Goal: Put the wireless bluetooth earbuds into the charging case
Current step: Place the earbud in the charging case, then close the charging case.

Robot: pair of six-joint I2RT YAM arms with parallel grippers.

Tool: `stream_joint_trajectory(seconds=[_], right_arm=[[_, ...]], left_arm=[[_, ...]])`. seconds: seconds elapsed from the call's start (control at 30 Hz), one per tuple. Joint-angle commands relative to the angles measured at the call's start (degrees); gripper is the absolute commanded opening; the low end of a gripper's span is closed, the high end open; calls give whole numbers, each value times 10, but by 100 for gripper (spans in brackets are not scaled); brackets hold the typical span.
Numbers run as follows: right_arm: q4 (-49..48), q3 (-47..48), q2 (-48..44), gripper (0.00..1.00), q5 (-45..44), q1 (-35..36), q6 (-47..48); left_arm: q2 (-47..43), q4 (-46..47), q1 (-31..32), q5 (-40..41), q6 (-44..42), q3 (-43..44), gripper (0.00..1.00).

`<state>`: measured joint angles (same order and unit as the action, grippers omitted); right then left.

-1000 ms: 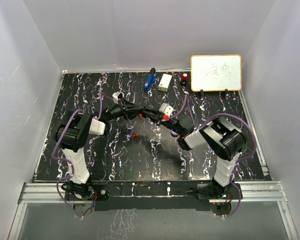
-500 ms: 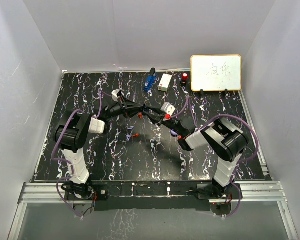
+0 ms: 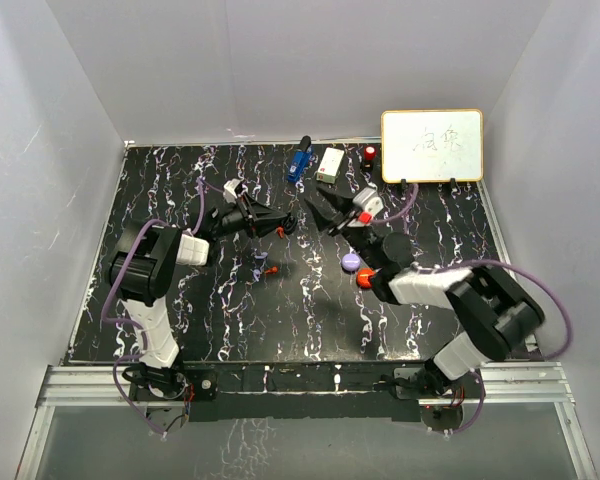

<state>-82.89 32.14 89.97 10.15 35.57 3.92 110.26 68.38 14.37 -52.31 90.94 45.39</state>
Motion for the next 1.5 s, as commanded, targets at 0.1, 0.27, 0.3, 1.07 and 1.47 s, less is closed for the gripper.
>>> stream_joint_trajectory(seconds=[0.1, 0.27, 0.3, 1.07, 1.47], right_arm=[[550, 177, -91, 48, -124, 0, -86], [599, 165, -94, 54, -104, 0, -133], [595, 154, -97, 54, -111, 1, -141], [384, 106, 38, 61, -149, 22, -217], [236, 102, 131, 65, -195, 32, -168]], left_arm=[[-55, -57, -22, -2, -83, 21, 0], [-48, -49, -22, 25, -63, 43, 0], [-47, -53, -22, 34, -61, 49, 0], [-52, -55, 28, 210, 0, 57, 0], [-72, -69, 47, 266, 15, 45, 0]])
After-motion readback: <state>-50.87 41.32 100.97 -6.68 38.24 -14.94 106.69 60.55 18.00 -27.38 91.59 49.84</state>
